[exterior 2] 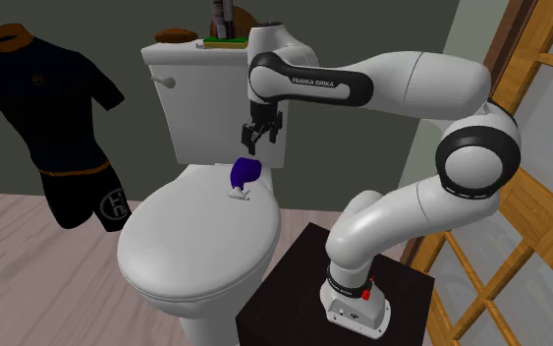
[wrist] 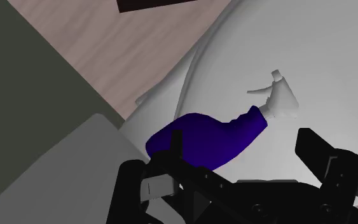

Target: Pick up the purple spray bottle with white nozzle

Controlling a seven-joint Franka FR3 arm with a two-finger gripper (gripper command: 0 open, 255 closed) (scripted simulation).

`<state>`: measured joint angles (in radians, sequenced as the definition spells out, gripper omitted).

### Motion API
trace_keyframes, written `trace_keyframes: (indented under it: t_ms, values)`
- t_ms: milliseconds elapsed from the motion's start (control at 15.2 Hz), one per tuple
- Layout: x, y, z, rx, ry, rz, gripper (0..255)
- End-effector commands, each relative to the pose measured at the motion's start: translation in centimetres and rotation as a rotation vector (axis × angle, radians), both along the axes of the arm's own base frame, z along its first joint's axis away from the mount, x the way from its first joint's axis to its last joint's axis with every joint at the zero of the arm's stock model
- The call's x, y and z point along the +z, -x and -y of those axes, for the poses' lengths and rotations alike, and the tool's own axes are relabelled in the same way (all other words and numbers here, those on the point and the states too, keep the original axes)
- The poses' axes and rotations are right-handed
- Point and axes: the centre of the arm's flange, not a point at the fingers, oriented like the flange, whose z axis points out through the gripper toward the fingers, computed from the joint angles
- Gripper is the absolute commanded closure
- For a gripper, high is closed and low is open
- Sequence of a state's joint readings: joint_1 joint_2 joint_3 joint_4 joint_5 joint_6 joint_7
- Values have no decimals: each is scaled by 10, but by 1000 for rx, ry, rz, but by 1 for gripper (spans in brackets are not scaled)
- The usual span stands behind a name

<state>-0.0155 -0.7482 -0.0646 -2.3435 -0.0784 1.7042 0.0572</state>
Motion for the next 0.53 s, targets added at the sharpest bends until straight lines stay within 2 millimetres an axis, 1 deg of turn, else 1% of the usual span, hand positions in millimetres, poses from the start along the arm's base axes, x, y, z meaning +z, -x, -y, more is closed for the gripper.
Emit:
trace_keyframes:
  t_ms: [0, 462]
  values:
    - [0, 0, 0, 0, 0, 0, 0]
    - [-73, -43, -13, -504, -178, 29, 0]
